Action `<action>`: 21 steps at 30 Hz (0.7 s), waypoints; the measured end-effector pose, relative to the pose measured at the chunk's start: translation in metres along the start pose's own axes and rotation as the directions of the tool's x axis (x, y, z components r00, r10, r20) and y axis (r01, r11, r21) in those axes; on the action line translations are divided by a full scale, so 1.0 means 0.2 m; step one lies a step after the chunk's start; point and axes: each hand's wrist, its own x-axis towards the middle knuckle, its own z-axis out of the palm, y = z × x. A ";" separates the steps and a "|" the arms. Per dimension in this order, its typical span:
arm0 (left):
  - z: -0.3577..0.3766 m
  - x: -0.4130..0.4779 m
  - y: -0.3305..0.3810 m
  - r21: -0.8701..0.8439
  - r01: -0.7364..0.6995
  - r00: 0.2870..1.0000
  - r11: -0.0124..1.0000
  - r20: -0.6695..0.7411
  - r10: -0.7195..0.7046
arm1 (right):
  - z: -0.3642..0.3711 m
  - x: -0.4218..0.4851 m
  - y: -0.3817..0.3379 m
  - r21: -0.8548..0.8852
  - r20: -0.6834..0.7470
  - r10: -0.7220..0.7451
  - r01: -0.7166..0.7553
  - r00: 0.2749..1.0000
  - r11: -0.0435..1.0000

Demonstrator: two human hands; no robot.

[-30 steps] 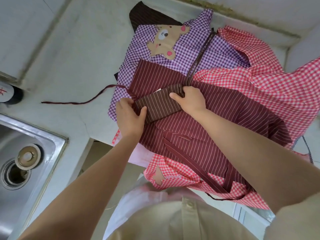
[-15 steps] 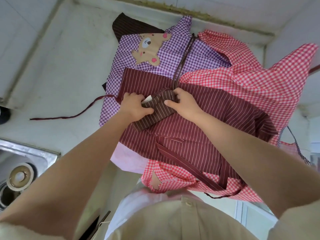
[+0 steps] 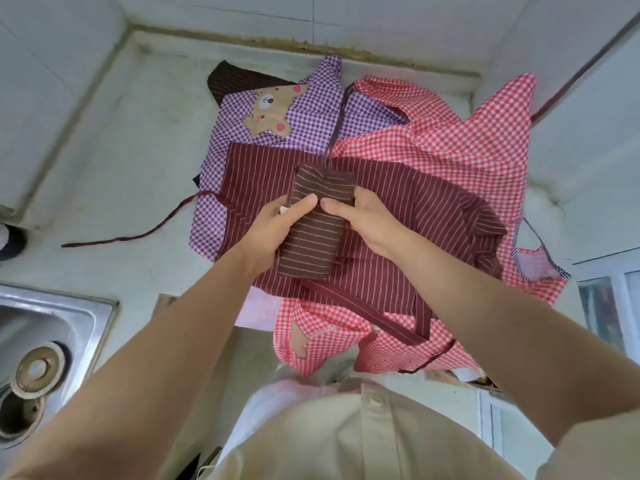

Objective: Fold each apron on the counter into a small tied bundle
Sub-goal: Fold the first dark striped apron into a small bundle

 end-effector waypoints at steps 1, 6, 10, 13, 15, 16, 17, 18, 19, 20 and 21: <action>0.01 -0.01 -0.02 -0.006 -0.015 1.000 1.000 -0.006 0.015 | -0.01 -0.04 0.01 -0.031 0.015 0.005 -0.005 1.000 1.000; 0.07 -0.09 -0.11 0.148 -0.068 0.997 0.987 0.053 0.061 | -0.10 -0.21 0.07 -0.117 -0.196 -0.015 -0.008 0.981 0.993; 0.10 -0.16 -0.16 0.183 -0.003 0.982 0.983 0.185 -0.032 | -0.18 -0.32 0.03 -0.454 -0.147 -0.237 0.148 0.960 0.879; 0.13 -0.21 -0.17 0.214 0.018 0.960 0.977 0.268 -0.077 | -0.22 -0.38 0.03 -0.610 0.042 -0.173 0.162 0.984 0.776; 0.14 -0.24 -0.18 0.224 0.039 0.952 0.974 0.287 -0.104 | -0.24 -0.42 0.04 -0.617 0.065 -0.144 0.154 0.987 0.772; 0.14 -0.25 -0.19 0.224 0.049 0.952 0.973 0.286 -0.114 | -0.25 -0.44 0.05 -0.616 0.072 -0.143 0.157 0.987 0.772; 0.14 -0.26 -0.19 0.221 0.060 0.952 0.973 0.282 -0.123 | -0.26 -0.45 0.06 -0.623 0.080 -0.143 0.161 0.987 0.765; 0.14 -0.27 -0.20 0.223 0.064 0.951 0.973 0.281 -0.127 | -0.27 -0.46 0.08 -0.637 0.090 -0.143 0.167 0.986 0.752; 0.13 -0.28 -0.21 0.221 0.069 0.951 0.973 0.281 -0.131 | -0.28 -0.47 0.09 -0.652 0.099 -0.149 0.177 0.984 0.737; 0.13 -0.29 -0.21 0.217 0.073 0.949 0.973 0.285 -0.135 | -0.28 -0.48 0.11 -0.667 0.102 -0.156 0.184 0.982 0.722; 0.13 -0.30 -0.22 0.210 0.080 0.948 0.974 0.285 -0.139 | -0.29 -0.50 0.12 -0.676 0.096 -0.171 0.191 0.980 0.712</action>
